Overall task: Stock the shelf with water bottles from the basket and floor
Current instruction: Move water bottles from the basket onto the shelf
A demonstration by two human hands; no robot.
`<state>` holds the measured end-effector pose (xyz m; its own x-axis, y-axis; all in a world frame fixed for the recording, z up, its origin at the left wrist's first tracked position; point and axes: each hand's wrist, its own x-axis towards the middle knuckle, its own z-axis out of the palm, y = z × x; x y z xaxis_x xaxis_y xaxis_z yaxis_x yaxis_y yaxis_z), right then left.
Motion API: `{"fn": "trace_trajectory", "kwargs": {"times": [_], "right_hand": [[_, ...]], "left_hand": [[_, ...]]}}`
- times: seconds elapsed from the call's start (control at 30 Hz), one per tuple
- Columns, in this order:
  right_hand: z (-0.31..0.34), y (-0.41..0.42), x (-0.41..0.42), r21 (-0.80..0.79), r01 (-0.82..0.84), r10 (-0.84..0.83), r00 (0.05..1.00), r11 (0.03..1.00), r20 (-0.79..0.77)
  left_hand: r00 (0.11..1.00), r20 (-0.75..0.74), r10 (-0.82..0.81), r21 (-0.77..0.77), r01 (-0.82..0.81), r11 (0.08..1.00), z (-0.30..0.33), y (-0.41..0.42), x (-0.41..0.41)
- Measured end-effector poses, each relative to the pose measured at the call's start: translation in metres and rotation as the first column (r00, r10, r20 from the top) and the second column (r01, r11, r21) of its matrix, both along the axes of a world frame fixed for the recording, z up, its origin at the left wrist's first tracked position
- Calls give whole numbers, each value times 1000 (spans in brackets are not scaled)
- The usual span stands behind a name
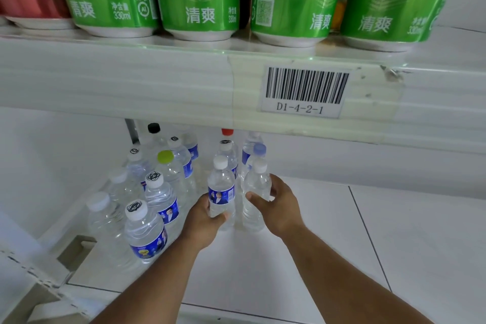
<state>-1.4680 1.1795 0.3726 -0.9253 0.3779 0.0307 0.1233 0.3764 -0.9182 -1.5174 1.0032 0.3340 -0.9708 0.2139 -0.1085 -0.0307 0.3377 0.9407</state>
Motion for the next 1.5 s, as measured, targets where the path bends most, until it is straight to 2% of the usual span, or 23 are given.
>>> {"fn": "trace_trajectory", "kwargs": {"times": [0.2,0.43,0.57,0.7,0.8,0.87,0.97,1.07,1.2,1.37,1.5], "right_hand": [[6,2,6,-26,-26,28,998,999,64],[8,1,12,-26,-67,70,985,997,157],[7,-1,22,-3,-53,52,963,999,263],[13,-9,44,76,-47,17,932,996,362],[20,-21,66,173,-56,-12,930,983,368],[25,-30,84,283,-89,-24,928,955,371],[21,-43,115,506,-204,-50,894,838,444],[8,-48,147,624,-245,-124,865,742,487],[2,-51,201,671,-236,-211,832,703,514],[-12,-36,284,651,-113,-335,784,750,522],[-31,-24,355,628,-42,-426,699,777,574]], "left_hand": [[1000,18,3,-109,-1,994,-1,0,1],[997,77,16,-65,-11,998,-2,-4,11],[997,71,40,-206,-24,978,-1,-7,25],[999,41,-27,-354,39,934,5,-9,46],[993,59,-98,-529,114,841,16,-15,59],[977,35,-208,-636,183,750,26,-18,70],[908,0,-420,-767,269,582,41,-24,92],[818,3,-575,-834,319,450,48,-21,117],[708,25,-706,-858,378,348,49,-5,156],[565,41,-824,-859,441,259,36,30,212],[436,72,-897,-861,481,165,17,59,266]]}}
